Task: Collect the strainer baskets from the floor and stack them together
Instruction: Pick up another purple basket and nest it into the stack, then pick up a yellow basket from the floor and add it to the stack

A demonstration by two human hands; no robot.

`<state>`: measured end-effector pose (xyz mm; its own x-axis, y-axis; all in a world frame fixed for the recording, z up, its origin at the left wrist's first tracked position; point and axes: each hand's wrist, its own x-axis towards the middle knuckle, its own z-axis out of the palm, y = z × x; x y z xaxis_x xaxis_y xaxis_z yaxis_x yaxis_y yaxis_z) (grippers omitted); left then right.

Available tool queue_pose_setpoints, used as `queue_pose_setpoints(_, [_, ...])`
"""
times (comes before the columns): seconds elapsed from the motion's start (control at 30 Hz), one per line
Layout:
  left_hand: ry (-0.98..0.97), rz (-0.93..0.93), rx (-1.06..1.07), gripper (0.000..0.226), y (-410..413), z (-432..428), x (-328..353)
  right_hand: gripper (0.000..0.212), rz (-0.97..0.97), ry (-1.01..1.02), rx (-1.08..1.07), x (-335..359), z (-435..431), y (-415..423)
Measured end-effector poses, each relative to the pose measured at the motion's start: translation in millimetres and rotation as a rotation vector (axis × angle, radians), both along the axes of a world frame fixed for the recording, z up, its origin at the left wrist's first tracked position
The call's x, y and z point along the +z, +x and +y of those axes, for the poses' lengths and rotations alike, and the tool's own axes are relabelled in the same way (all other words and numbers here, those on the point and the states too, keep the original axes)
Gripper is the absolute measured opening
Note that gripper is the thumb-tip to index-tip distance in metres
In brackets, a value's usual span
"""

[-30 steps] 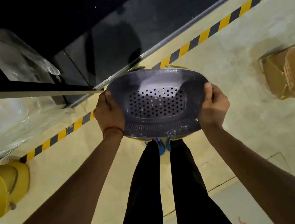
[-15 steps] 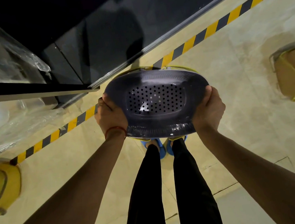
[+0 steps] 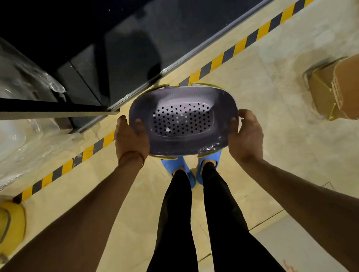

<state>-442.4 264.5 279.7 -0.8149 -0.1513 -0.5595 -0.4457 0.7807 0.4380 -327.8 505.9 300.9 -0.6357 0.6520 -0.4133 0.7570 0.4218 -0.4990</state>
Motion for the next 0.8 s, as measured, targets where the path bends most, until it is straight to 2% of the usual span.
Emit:
queue_pose_setpoints(0.1, [-0.085,0.070,-0.187,0.052,14,-3,31,0.037,-0.038,0.042,0.109,29,-7,18])
queue_pose_setpoints(0.2, [-0.126,0.144,-0.372,0.045,38,-7,64,0.030,-0.051,0.089,0.234,58,-13,33])
queue_pose_setpoints(0.3, [-0.165,0.153,-0.454,0.043,63,-10,93,0.025,0.002,0.142,0.350,84,-19,47])
queue_pose_setpoints(0.5, [-0.266,0.160,-0.465,0.047,118,-13,145,0.029,0.038,0.206,0.648,137,-21,67])
queue_pose_setpoints(0.8, [-0.375,0.322,-0.306,0.047,229,-6,245,0.027,0.216,0.351,1.221,215,-27,107])
